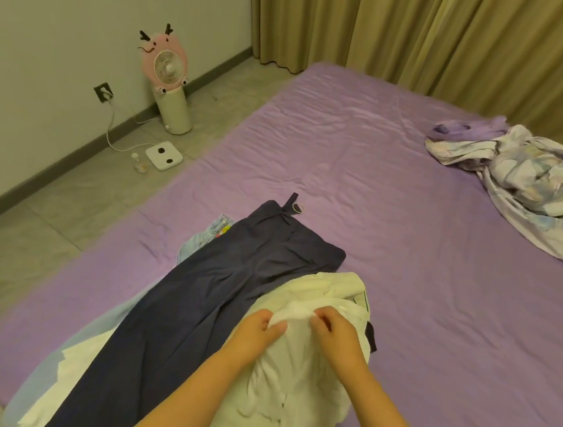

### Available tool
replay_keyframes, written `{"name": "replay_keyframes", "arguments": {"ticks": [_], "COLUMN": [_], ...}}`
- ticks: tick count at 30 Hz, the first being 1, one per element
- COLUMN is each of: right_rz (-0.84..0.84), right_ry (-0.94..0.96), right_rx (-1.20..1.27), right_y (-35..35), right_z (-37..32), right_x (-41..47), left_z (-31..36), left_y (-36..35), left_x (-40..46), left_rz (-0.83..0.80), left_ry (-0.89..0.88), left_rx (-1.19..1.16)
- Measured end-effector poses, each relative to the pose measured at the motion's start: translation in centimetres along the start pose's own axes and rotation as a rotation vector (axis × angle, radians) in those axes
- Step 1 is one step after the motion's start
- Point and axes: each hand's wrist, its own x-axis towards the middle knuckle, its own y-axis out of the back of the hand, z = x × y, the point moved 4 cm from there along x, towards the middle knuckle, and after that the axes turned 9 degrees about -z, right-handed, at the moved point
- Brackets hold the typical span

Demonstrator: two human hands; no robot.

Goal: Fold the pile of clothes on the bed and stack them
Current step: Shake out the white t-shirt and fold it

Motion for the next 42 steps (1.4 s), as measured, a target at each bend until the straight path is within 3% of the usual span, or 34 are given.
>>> {"name": "replay_keyframes", "arguments": {"ticks": [6,10,16,20,28,33,37,42], "right_rz": [0.039,0.123,0.195,0.196,0.085,0.069,0.182,0.212], "right_ry": [0.055,0.236,0.494,0.540,0.679,0.725,0.725,0.725], "right_rx": [0.266,0.348,0.311,0.203,0.230,0.105,0.061,0.027], "right_y": [3.9,8.2,14.1,16.3,20.0,20.8,21.4,20.7], "right_z": [-2.6,-5.9,-10.1,-11.9,-15.3,-17.4,-18.3,-18.1], "right_x": [-4.7,-8.8,-16.6,-21.1,-28.8,-31.9,-33.7,-36.1], "left_z": [7.7,13.2,20.0,23.7,31.0,34.0,34.9,35.1], "left_y": [-1.1,-0.9,-0.1,-0.2,-0.4,0.4,1.0,2.6], "left_x": [-5.3,-9.9,-17.9,-22.9,-32.3,-36.5,-38.3,-40.1], "left_rz": [-0.077,-0.088,-0.125,-0.112,-0.075,0.089,0.239,0.334], "left_ry": [-0.195,-0.326,-0.486,-0.613,-0.779,-0.846,-0.836,-0.921], "left_rx": [-0.069,-0.015,-0.122,-0.124,0.091,0.286,0.474,0.348]}}
